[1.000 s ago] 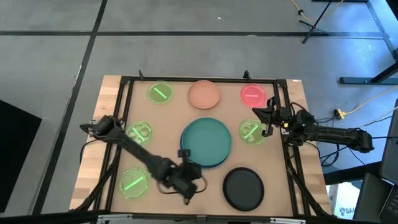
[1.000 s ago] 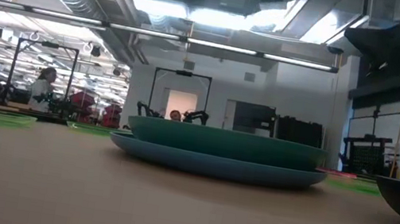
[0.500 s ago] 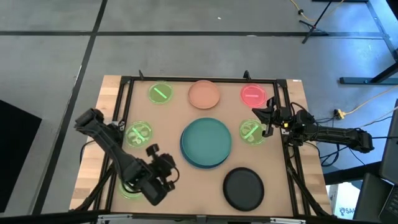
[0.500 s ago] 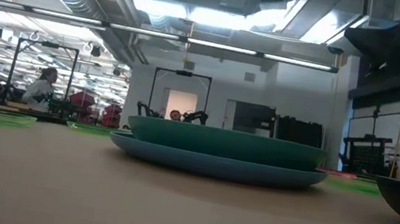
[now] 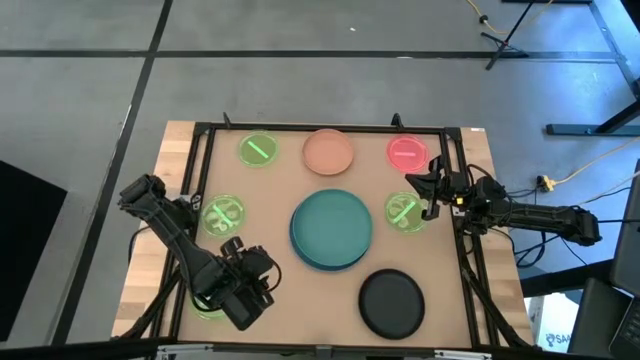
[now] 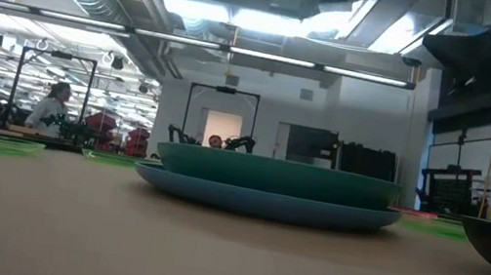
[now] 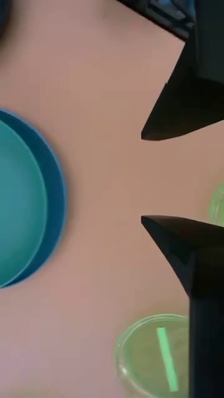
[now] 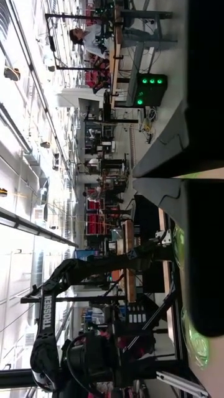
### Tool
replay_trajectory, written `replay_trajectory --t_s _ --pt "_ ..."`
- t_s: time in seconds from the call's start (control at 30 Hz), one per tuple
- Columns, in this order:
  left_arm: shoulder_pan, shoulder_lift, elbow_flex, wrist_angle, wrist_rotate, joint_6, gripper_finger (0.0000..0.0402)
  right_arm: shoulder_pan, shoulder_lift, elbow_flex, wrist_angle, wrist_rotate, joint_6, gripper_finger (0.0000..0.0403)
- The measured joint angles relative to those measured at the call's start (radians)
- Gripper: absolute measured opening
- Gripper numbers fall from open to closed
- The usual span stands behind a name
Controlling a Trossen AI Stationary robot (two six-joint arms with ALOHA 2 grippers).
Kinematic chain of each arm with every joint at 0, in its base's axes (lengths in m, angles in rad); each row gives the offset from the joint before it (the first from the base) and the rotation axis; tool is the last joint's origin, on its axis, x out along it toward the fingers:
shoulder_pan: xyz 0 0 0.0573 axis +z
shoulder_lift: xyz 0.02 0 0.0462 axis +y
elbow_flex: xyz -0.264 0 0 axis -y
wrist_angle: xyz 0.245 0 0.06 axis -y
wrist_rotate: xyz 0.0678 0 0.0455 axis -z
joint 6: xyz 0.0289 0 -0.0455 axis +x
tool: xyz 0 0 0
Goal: Stack plastic plates
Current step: Stack the black plate on the green plate
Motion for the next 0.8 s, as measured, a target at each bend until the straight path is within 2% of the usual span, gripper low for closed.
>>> replay_trajectory --t_s 0.2,0.4,0.57,0.8 --pt "0.087 0.005 0.0 0.019 -0.122 0.095 0.0198 0.0 0.0 0.0 0.0 0.0 0.001 0.0003" --pt "0.212 0.017 0.0 0.094 -0.132 0.295 0.0197 0.0 0.002 0.0 -0.006 0.0 0.001 0.0003" --pt "0.307 0.032 0.0 0.26 -0.052 0.542 0.0196 0.0 0.005 0.0 -0.015 0.0 0.001 0.0003" --pt "0.355 0.124 0.0 0.639 0.091 0.808 0.0196 -0.001 0.005 0.0 -0.025 0.0 0.0 0.0003"
